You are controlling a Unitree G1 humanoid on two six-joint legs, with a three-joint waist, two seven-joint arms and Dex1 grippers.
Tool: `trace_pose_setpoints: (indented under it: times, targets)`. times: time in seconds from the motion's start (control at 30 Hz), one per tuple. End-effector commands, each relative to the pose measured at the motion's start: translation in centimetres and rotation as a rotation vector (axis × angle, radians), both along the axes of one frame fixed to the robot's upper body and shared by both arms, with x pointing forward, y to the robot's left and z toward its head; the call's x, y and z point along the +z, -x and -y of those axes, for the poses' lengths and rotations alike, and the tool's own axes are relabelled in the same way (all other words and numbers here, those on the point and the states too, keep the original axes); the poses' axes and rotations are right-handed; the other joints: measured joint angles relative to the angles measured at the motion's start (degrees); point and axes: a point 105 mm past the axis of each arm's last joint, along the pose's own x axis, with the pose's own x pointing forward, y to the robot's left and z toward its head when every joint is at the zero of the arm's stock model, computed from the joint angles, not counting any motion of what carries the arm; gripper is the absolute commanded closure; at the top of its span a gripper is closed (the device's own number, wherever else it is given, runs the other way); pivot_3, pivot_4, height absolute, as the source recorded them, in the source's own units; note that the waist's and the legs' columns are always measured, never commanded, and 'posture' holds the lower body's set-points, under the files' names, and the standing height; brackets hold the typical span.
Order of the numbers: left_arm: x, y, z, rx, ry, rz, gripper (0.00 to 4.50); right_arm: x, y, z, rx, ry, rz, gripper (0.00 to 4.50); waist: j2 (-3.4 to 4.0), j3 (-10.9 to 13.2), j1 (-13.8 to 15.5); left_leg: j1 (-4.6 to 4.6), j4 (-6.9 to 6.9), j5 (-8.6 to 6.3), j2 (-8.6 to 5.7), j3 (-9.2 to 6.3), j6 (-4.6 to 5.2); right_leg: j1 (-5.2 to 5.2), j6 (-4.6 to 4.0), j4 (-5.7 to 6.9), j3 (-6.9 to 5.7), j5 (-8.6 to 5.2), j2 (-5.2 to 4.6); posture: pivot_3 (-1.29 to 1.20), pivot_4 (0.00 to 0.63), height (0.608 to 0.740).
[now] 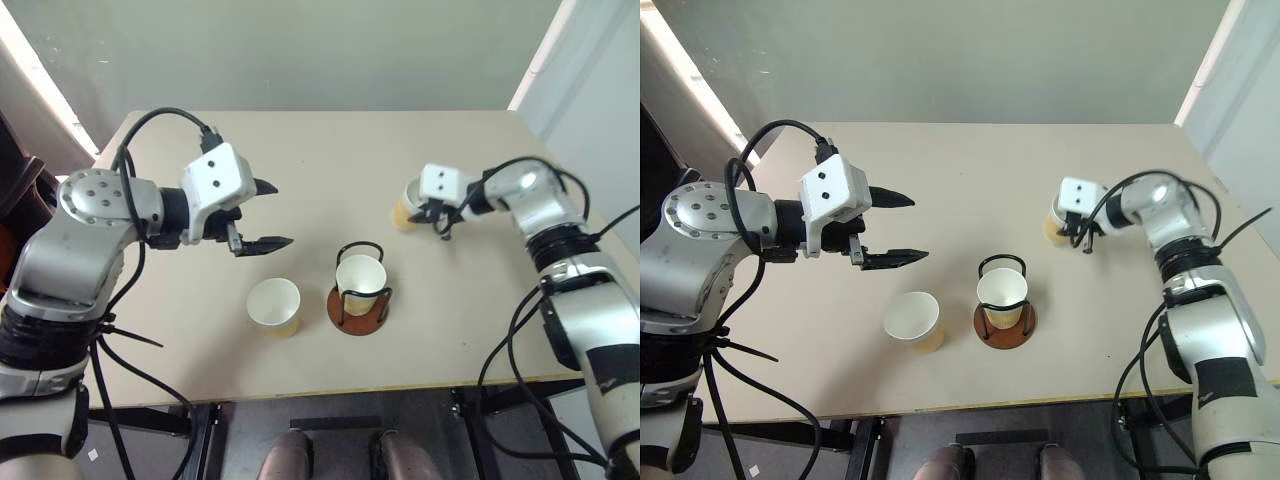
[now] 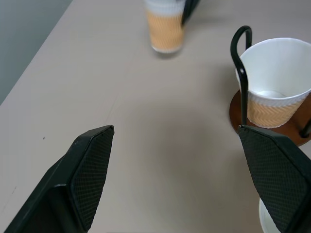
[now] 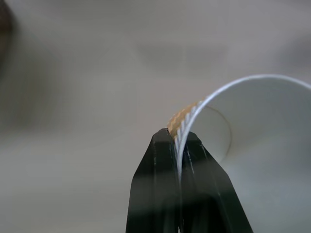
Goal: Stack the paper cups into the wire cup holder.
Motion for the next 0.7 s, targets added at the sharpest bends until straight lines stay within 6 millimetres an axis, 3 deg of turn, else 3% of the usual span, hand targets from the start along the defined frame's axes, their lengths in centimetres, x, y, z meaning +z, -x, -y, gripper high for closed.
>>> trace_pose_setpoints:
  times: [0.03,0.13,0.27,0.43,0.7]
  targets:
    - [1.4,0.0,-0.1,-0.007,0.004,0.065,0.09,6.8,4.8,-2.3,0.224,-0.113,0.076,4.46,-0.03,0.0,-0.1,0.02,0.01,0.15,0.0,0.0,-0.25,0.01,-0.06,-0.01,0.0,-0.04,0.02,0.0,0.15,0.74]
    - [1.2,-0.1,0.2,-0.023,0.006,0.059,0.09,8.4,8.7,-3.8,0.378,-0.129,0.054,4.46,-0.04,0.0,-0.2,0.04,-0.04,0.27,0.02,0.0,-0.48,0.02,-0.12,-0.06,0.0,-0.07,0.04,0.0,0.15,0.74]
    - [0.9,0.2,0.5,-0.062,0.002,0.033,0.09,7.2,12.0,-5.1,0.495,-0.066,0.012,4.46,-0.05,0.0,-0.3,0.06,-0.03,0.3,0.05,-0.03,-0.5,0.05,-0.14,-0.07,0.0,-0.09,0.1,0.0,0.15,0.74]
    - [0.5,1.4,0.4,-0.115,-0.01,-0.018,0.09,4.6,12.8,-6.0,0.516,0.008,-0.025,4.46,-0.05,0.0,-0.3,0.1,0.11,0.28,0.04,-0.04,-0.27,0.08,-0.12,0.03,0.04,-0.04,0.08,0.0,0.15,0.74]
    - [0.7,4.9,-0.2,-0.256,0.023,-0.118,0.09,1.0,12.3,-6.2,0.492,0.116,-0.049,4.46,-0.05,0.0,-0.4,0.3,0.12,0.16,0.04,-0.06,0.06,0.02,-0.2,0.62,0.02,-0.06,0.09,0.0,0.15,0.74]
